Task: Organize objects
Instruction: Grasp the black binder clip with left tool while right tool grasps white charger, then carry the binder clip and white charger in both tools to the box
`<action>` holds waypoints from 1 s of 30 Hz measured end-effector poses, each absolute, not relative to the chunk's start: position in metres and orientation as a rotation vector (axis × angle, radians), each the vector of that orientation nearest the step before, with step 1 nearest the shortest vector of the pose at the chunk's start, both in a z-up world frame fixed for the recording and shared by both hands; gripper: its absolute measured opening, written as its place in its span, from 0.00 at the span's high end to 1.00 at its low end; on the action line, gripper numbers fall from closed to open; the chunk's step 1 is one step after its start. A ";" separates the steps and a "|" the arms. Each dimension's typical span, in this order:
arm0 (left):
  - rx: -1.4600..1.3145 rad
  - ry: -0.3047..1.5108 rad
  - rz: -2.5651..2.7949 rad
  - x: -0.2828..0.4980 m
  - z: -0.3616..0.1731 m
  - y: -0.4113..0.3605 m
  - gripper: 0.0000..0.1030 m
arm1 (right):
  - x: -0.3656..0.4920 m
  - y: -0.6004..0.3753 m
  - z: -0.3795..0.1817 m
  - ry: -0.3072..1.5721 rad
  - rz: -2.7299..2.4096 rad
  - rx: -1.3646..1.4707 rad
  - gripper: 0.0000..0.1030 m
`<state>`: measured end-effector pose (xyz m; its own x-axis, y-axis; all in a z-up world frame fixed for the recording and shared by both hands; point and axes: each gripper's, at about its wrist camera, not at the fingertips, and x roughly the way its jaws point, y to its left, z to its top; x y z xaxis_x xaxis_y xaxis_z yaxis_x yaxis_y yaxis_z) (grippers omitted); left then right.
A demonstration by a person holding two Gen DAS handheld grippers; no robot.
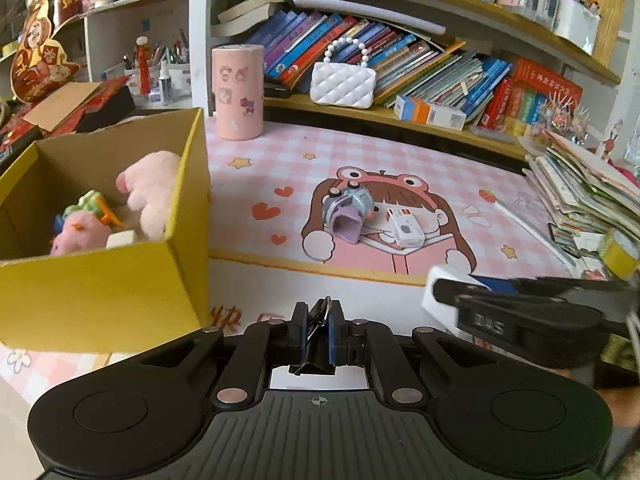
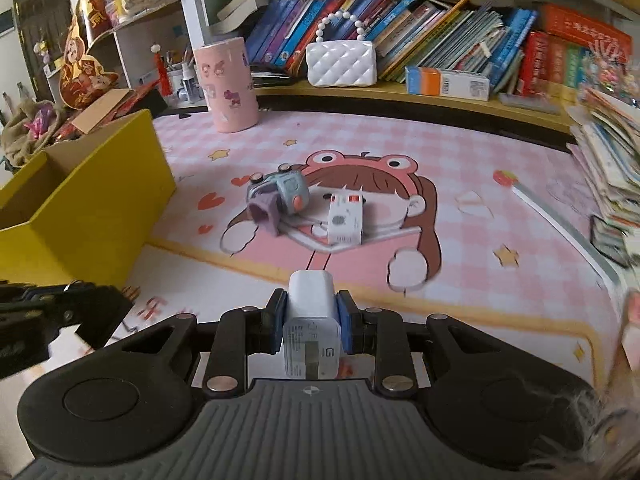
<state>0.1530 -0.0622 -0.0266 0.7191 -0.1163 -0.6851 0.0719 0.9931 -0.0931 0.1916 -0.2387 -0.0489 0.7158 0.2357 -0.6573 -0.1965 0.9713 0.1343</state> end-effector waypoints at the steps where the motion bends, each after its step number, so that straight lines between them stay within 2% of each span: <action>1: -0.058 0.758 -0.108 0.148 -0.026 -0.061 0.92 | 0.182 -0.238 -0.046 0.730 0.241 0.049 0.76; 15: -0.111 0.675 -0.128 0.086 -0.014 -0.024 0.92 | 0.091 -0.202 -0.018 0.769 0.294 0.024 0.76; 30: -0.238 0.668 0.017 0.011 -0.009 0.079 0.92 | 0.032 -0.098 -0.008 0.798 0.425 -0.023 0.76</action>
<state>0.0107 0.0792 -0.0094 0.7861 -0.0609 -0.6151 -0.0916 0.9727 -0.2133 0.0317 -0.0983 -0.0078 0.6186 0.3609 -0.6979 -0.3782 0.9154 0.1382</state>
